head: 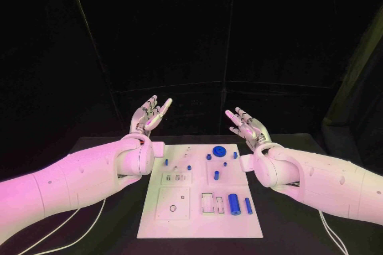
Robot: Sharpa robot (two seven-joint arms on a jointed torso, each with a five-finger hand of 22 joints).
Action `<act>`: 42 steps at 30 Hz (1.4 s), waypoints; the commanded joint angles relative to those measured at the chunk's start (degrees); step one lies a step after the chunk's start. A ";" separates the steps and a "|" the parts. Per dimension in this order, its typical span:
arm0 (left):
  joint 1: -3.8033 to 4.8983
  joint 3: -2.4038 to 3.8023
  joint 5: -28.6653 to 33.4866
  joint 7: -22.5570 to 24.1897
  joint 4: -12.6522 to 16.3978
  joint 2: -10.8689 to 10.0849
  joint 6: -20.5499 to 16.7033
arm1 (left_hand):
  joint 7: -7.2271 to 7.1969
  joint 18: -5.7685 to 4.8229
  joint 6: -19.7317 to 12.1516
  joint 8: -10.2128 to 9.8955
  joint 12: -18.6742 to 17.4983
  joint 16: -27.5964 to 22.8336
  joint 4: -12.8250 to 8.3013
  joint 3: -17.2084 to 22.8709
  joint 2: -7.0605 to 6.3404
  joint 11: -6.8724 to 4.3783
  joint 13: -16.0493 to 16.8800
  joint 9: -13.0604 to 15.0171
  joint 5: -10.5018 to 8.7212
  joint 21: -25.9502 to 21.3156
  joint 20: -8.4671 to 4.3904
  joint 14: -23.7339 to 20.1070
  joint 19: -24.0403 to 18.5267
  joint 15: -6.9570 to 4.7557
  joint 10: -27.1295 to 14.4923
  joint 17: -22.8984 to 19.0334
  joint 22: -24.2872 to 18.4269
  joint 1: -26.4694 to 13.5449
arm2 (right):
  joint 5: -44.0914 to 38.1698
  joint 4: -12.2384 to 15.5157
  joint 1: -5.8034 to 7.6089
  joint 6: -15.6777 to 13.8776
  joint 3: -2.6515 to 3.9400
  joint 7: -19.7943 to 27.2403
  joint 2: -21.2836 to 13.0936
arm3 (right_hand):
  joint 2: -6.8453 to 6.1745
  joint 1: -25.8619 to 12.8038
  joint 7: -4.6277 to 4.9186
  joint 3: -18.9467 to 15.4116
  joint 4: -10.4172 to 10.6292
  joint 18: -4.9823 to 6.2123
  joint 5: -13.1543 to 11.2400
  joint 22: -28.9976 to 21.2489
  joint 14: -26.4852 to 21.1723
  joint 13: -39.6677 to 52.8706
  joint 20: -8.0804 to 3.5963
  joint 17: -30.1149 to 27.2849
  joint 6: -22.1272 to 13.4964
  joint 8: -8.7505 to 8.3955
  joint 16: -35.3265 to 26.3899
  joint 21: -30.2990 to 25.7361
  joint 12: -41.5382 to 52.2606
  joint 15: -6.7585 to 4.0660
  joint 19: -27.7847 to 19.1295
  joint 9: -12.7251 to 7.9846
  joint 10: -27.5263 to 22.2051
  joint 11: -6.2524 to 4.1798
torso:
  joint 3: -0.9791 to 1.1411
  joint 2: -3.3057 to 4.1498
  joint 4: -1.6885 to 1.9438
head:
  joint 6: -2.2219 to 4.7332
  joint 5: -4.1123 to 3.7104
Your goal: Assemble the parts on the task board
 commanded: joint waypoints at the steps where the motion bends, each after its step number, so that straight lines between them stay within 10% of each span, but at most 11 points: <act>1: 0.42 -0.09 1.71 4.06 -1.14 0.55 4.55 | 3.86 1.34 1.62 0.58 0.44 0.80 0.65 0.32 0.18 0.88 0.25 0.22 0.42 0.65 1.01 3.17 1.23 0.54 1.55 0.52 0.36 2.74 | -5.93 -1.57 0.45 10.55 -0.14 -2.87 0.65 | 0.49 7.73 8.81 -1.00 -2.62 2.24 -0.44 1.73 10.18 1.04 0.58 1.09 6.17 1.32 2.32 3.49 1.77 2.12 10.59 0.88 9.07 2.70 | 0.01 -0.01 -0.01 | 0.00 0.00; 8: 0.47 -0.10 1.75 4.13 -1.29 0.63 4.64 | 6.96 0.32 8.35 1.77 1.59 3.83 0.24 -0.06 -0.15 4.02 0.99 0.95 0.43 3.22 1.15 14.57 8.06 1.98 9.37 2.06 1.79 4.29 | -7.64 -3.31 0.84 13.88 -0.32 -3.79 1.38 | -1.13 16.73 7.87 -0.28 -7.93 4.98 -1.61 3.27 34.85 2.61 0.44 2.57 23.49 4.71 7.28 8.61 6.60 1.49 24.68 2.56 32.90 2.58 | 0.01 -0.01 -0.01 | 0.00 0.00; 9: 0.46 -0.14 2.57 3.72 -0.23 -2.41 6.44 | 7.29 0.11 9.99 2.13 2.10 4.63 0.11 -0.07 -0.10 4.39 1.26 1.14 0.41 3.84 1.25 17.22 9.69 2.18 11.87 2.42 2.10 4.62 | -15.03 -5.02 0.89 8.86 -0.28 -0.60 -0.34 | -1.33 17.55 7.63 -0.15 -8.48 5.34 -1.74 3.31 38.29 2.74 0.42 2.71 26.04 5.15 7.78 9.10 7.15 1.13 25.83 2.74 36.22 2.33 | -0.13 1.18 -0.38 | 0.27 0.08; 12: 0.45 -0.14 1.97 3.86 0.19 -3.06 6.71 | 7.90 -0.42 16.66 3.67 4.62 7.17 -0.50 -0.22 0.25 5.42 2.34 1.89 0.50 6.70 1.13 25.06 17.14 2.96 22.60 3.44 3.52 5.53 | -16.86 -5.06 1.16 7.94 -0.27 -0.15 -0.73 | -1.62 19.38 7.11 0.22 -9.72 6.39 -2.00 3.32 43.34 2.81 0.40 2.77 32.16 6.02 8.17 10.18 7.72 -0.02 28.69 3.04 41.86 1.29 | -0.01 1.62 -0.34 | 0.37 0.02; 15: 0.45 -0.15 1.12 3.77 0.65 -3.75 7.36 | 7.65 0.44 26.73 6.27 7.82 9.93 -1.86 -0.53 0.55 4.51 3.33 3.02 0.46 12.32 1.10 31.87 31.25 1.80 34.57 4.29 6.09 6.90 | -19.06 -5.21 1.60 7.34 -0.26 0.02 -1.15 | -1.57 20.85 6.63 0.74 -10.81 6.94 -1.95 3.35 46.92 2.82 0.05 2.81 37.72 6.80 8.38 11.17 7.82 -0.96 31.36 3.31 44.87 0.44 | 0.03 2.00 -0.32 | 0.40 0.00; 21: 0.46 -0.14 -2.17 3.07 2.52 -5.67 8.24 | 5.74 1.81 38.08 9.16 10.15 12.91 -5.08 -1.28 1.26 1.90 3.28 3.71 0.51 16.48 -0.42 42.27 42.80 -1.38 43.54 5.68 7.17 9.15 | -25.15 -5.42 3.01 7.31 -0.24 -0.64 -2.01 | -0.96 22.80 5.47 1.82 -13.12 7.07 -1.65 3.15 54.01 2.67 -1.89 2.73 46.15 7.18 8.19 12.97 7.19 -2.95 37.39 3.29 50.64 -1.32 | 0.08 3.53 -0.17 | 1.08 -0.08; 32: 0.80 -0.12 -8.98 0.08 10.02 -11.60 11.09 | 3.35 1.75 44.49 8.87 9.99 14.74 -8.94 -2.05 2.64 -1.27 3.74 3.05 0.46 18.37 -4.50 54.15 54.78 -5.29 53.79 10.40 6.83 10.94 | -52.33 -5.88 7.35 9.23 -0.22 -7.87 -2.20 | 0.18 24.72 3.37 2.28 -17.01 6.88 -1.09 5.46 67.84 2.76 -7.38 4.24 53.63 6.77 10.00 20.09 5.90 -7.87 50.34 3.29 60.57 -4.35 | 0.05 6.62 -0.25 | 2.10 -0.50; 42: 0.88 -0.13 -10.68 -1.40 16.00 -14.23 11.73 | 3.53 1.55 45.00 7.90 8.80 13.60 -10.13 -1.53 2.94 -1.18 3.93 2.76 0.45 17.26 -4.58 53.55 54.99 -5.14 54.71 11.80 6.09 11.43 | -75.78 -4.35 8.57 11.20 -0.18 -18.68 -0.61 | -1.44 24.39 2.37 1.03 -17.02 6.77 1.24 11.42 81.05 2.77 -11.11 9.53 55.46 4.96 17.28 31.31 3.37 -11.15 58.34 3.04 64.27 -6.29 | 0.12 9.41 0.37 | 3.03 -1.06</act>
